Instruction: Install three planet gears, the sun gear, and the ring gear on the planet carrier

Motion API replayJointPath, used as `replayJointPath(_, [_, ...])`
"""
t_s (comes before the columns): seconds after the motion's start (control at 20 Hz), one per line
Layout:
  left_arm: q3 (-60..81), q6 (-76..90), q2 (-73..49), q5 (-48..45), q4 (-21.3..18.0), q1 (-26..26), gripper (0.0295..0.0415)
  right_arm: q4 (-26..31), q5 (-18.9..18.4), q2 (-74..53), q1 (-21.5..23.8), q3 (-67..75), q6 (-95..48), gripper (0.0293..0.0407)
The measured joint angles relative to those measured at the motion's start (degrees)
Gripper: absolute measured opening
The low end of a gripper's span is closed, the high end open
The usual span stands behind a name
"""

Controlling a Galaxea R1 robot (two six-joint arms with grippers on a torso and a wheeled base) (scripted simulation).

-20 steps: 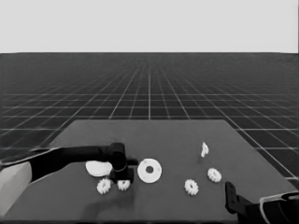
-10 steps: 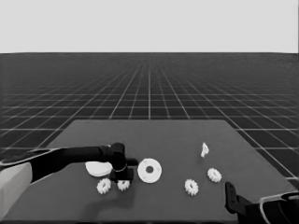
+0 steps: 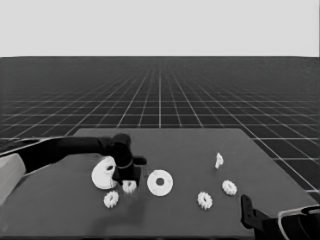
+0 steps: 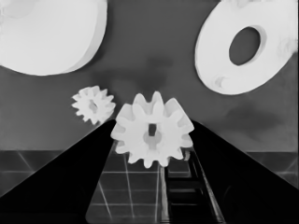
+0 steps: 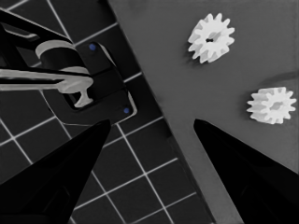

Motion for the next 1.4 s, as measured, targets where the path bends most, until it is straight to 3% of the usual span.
replayJointPath(0.2, [0.1,-0.1,0.0,0.0,-0.6,-0.5,0.0312,0.0,0.0,0.0,0.0,0.0,0.0,0.0385])
replayJointPath(0.4, [-14.1,-1.8,16.0,0.4,-1.3,-1.3,0.0312,0.0,0.0,0.0,0.0,0.0,0.0,0.0385])
replayJointPath(0.7, [-16.8,-1.3,18.1,0.3,-1.4,-1.3,0.0312,0.0,0.0,0.0,0.0,0.0,0.0,0.0385])
replayJointPath(0.75, [-18.4,0.0,18.4,-0.1,2.7,2.6,0.0312,0.0,0.0,0.0,0.0,0.0,0.0,0.0385])
replayJointPath(0.85, [-20.9,1.7,18.9,-0.9,6.4,6.7,0.0312,0.0,0.0,0.0,0.0,0.0,0.0,0.0385])
replayJointPath(1.2, [-22.4,2.7,19.2,-1.5,8.2,8.4,0.0311,0.0,0.0,0.0,0.0,0.0,0.0,0.0385])
replayJointPath(1.3, [-22.4,2.8,19.2,-1.5,8.3,8.5,0.0371,0.0,0.0,0.0,0.0,0.0,0.0,0.0385])
replayJointPath(1.4, [-22.4,2.8,19.2,-1.5,8.3,8.5,0.0383,0.0,0.0,0.0,0.0,0.0,0.0,0.0385])
